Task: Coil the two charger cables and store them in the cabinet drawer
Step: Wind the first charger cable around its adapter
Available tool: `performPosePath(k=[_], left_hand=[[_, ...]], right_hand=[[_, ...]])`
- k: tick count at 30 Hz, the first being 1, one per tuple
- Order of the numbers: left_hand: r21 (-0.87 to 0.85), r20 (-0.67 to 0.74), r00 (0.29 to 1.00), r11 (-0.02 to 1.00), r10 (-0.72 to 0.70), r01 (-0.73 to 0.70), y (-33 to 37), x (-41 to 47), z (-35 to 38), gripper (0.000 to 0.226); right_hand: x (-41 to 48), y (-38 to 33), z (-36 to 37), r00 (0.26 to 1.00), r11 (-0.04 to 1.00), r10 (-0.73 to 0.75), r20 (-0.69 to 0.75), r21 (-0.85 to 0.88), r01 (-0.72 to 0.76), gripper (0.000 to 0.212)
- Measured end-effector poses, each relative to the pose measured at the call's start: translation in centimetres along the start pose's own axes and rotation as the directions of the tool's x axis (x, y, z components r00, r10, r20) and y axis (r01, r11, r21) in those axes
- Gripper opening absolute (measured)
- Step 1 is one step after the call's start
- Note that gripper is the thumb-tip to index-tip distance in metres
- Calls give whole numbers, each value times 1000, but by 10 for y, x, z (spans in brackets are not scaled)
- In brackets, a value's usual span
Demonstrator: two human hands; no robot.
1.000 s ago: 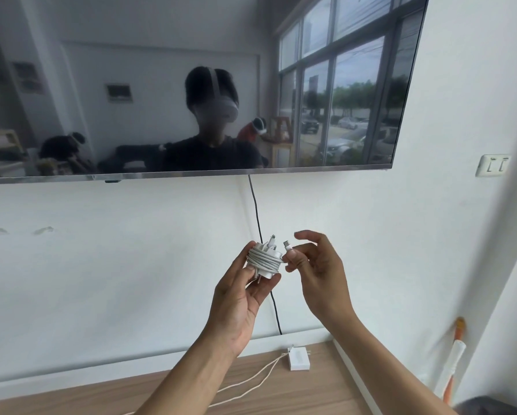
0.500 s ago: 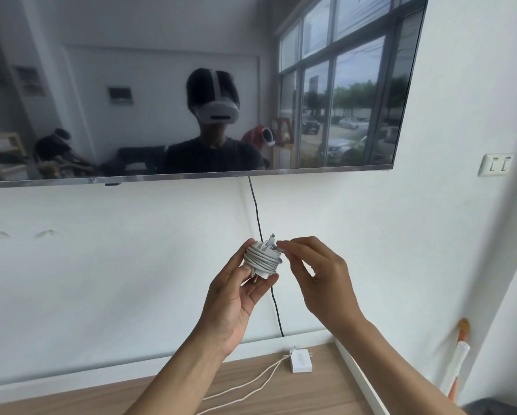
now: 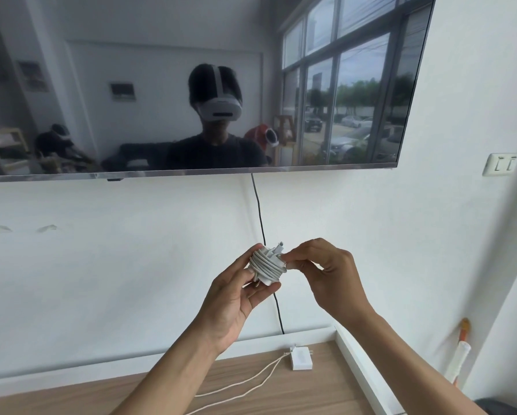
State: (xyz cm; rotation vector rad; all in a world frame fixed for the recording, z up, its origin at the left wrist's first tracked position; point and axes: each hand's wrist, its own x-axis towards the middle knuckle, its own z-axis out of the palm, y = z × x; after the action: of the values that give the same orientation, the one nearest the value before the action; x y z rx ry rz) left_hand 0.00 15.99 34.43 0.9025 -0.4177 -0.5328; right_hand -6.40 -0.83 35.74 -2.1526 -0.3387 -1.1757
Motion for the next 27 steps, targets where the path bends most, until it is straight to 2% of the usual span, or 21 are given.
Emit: performPosePath(k=[5,12,15,19,27], left_hand=[[15,31,999,1000,-27,26,1,1,-4,35],[25,33,999,1000,-19,18,0,1,-9,36],[62,49,998,998,-25,22,1,2,-10,35],[90,44,998,995,-39,35,-1,3,-11,35],[220,38,998,975,-50,40,-8,4,-16,34]], right_hand=[[6,1,-5,986,984,120,117,118,-134,34],[7,-3,-3,971,984,156,182,59,-169,21],[9,-4,-9,939,958,221,264,121,-259,29],[11,-2,-12,924,948,233,303,141,-285,29],[13,0,-17,798,883,366,478,93,-460,31]])
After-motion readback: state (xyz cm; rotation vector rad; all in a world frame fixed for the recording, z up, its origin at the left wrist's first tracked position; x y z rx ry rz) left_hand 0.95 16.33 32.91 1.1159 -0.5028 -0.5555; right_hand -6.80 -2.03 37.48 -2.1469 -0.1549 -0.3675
